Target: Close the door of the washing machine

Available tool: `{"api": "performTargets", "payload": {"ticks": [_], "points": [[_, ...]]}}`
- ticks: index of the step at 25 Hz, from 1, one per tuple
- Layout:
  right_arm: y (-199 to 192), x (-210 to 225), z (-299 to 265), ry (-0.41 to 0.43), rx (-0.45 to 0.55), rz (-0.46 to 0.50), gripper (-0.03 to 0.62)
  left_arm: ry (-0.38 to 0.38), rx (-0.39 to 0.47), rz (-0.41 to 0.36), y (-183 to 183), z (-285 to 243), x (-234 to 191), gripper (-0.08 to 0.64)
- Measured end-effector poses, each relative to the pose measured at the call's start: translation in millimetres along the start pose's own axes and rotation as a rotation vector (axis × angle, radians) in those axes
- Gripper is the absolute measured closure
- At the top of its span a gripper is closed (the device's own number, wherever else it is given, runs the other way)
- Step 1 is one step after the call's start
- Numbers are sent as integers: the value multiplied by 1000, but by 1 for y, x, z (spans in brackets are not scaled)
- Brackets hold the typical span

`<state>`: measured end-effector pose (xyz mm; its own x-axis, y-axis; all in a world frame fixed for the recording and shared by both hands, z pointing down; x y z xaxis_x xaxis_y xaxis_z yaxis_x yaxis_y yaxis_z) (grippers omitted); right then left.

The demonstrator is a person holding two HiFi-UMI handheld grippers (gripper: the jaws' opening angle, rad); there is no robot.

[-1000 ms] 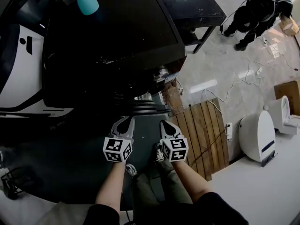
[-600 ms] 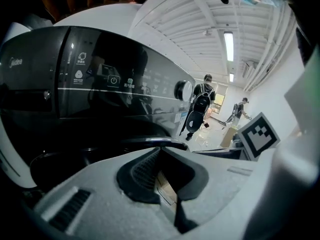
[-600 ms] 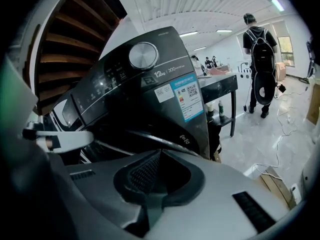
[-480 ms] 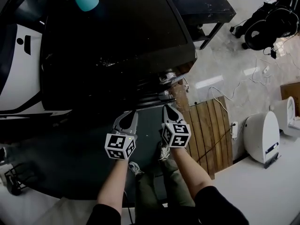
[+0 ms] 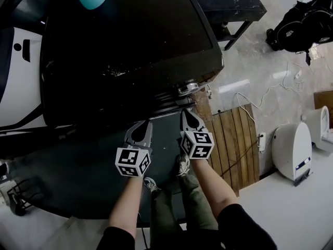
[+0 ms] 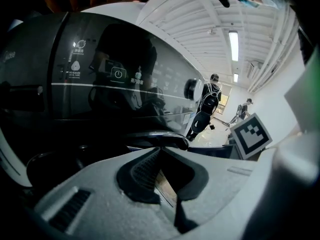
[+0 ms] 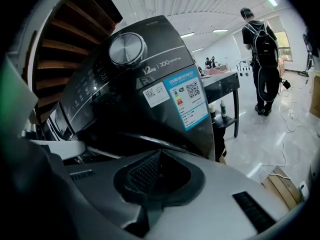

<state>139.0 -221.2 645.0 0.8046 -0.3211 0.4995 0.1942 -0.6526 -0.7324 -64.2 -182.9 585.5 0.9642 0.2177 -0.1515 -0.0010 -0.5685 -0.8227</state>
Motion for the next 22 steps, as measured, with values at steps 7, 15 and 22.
{"api": "performTargets", "payload": {"ticks": [7,15,22], "points": [[2,3,-5,8,8,5,591,-13,0,-10,1,-5,0,548],[3,3,-7,12,9,14,589,-41,-11,-42,2,-9,0,548],[6,4,-12,21,-3,20,589,-44,-8,-66,3,-12,-2,549]]}}
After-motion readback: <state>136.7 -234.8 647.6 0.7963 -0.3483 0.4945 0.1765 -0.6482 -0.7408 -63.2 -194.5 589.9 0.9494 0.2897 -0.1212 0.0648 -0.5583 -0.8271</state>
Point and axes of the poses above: the fingertips, and each gripper's own axes: z backward along the fingers, x to its right, y out of its top, the point moved 9 cm from there along z, backward along the fingers, and after that the axes turned 9 degrees about y, right-handed, at the moved point
